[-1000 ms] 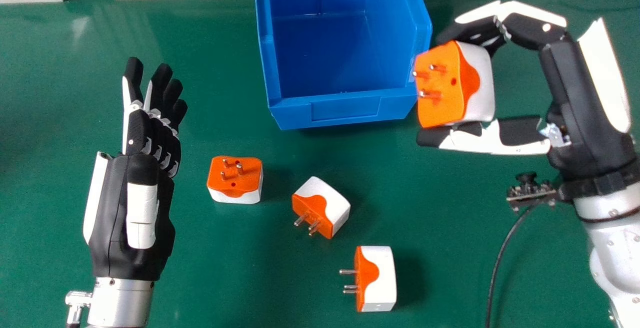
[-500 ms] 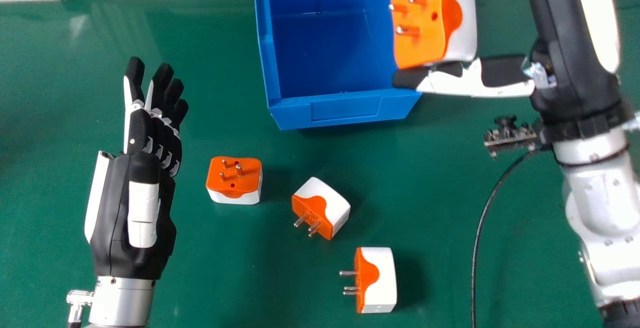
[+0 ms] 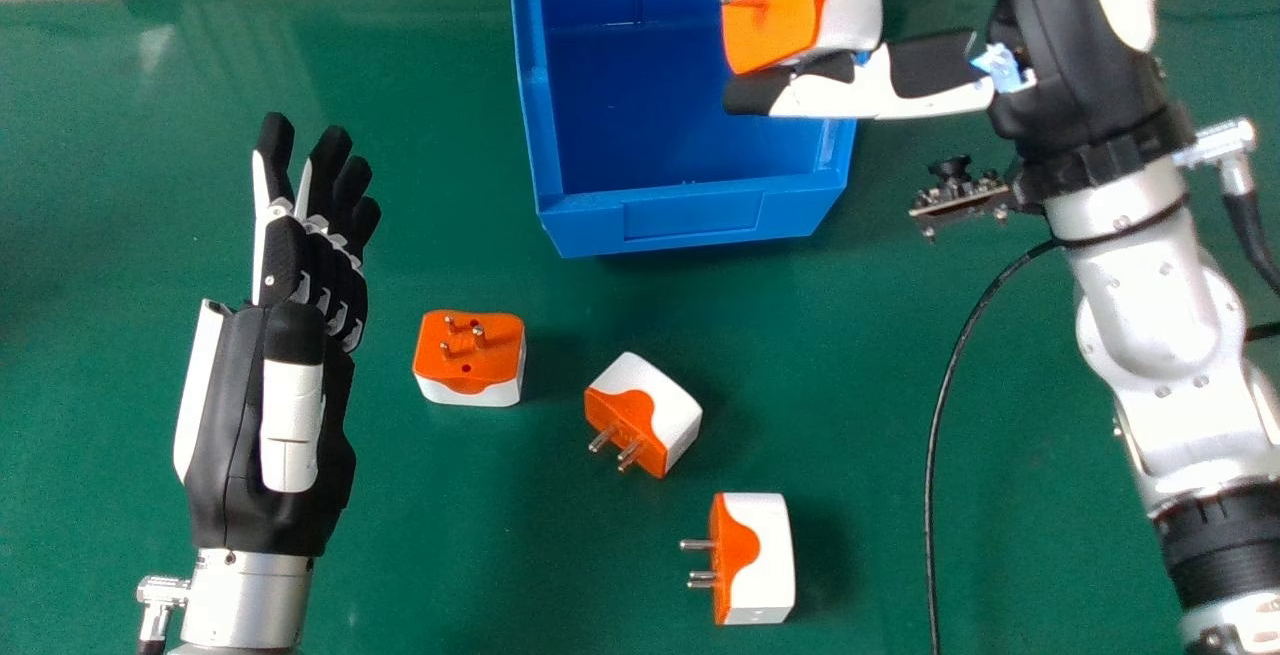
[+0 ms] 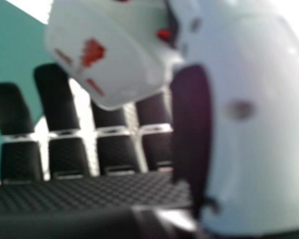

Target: Pick all objects and put in blue box

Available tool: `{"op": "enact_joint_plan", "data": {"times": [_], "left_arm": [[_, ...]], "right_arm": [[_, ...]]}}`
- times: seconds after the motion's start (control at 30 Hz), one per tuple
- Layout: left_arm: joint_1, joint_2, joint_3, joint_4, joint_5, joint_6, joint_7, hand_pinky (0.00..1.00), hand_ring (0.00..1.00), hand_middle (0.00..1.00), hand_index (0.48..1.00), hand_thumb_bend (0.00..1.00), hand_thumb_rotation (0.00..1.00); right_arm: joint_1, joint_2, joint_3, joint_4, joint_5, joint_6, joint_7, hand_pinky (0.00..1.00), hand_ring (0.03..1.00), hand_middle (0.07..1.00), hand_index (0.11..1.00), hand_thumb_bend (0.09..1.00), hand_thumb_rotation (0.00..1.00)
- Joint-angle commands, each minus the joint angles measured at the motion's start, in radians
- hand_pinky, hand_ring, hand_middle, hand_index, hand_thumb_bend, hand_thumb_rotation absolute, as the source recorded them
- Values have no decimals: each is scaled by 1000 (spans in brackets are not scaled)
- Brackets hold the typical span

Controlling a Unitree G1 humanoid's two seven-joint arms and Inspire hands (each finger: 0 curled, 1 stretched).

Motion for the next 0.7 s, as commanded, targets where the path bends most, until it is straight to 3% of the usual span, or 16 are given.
{"op": "enact_joint_plan", "data": {"times": [0.0, 0.4, 0.57, 0.67], "left_arm": [[-3, -2, -4, -14, 9, -18, 2, 1000, 997, 1000, 1000, 916, 928], [-19, -1, -7, 0, 4, -26, 1, 1000, 996, 1000, 1000, 917, 927], [-24, -1, -10, 9, -5, -31, -13, 996, 993, 1000, 1000, 917, 927], [-19, 1, -8, -3, -14, -24, -19, 995, 993, 1000, 1000, 917, 927]], "right_arm": [[-57, 3, 1, 9, 1, 0, -14, 344, 406, 490, 525, 516, 0], [-203, 29, 37, 246, -30, 5, -44, 346, 413, 491, 520, 517, 0], [-275, 48, 81, 381, -100, 14, -128, 348, 415, 491, 518, 517, 0], [-312, 61, 109, 472, -126, 20, -157, 350, 415, 490, 518, 517, 0]]}}
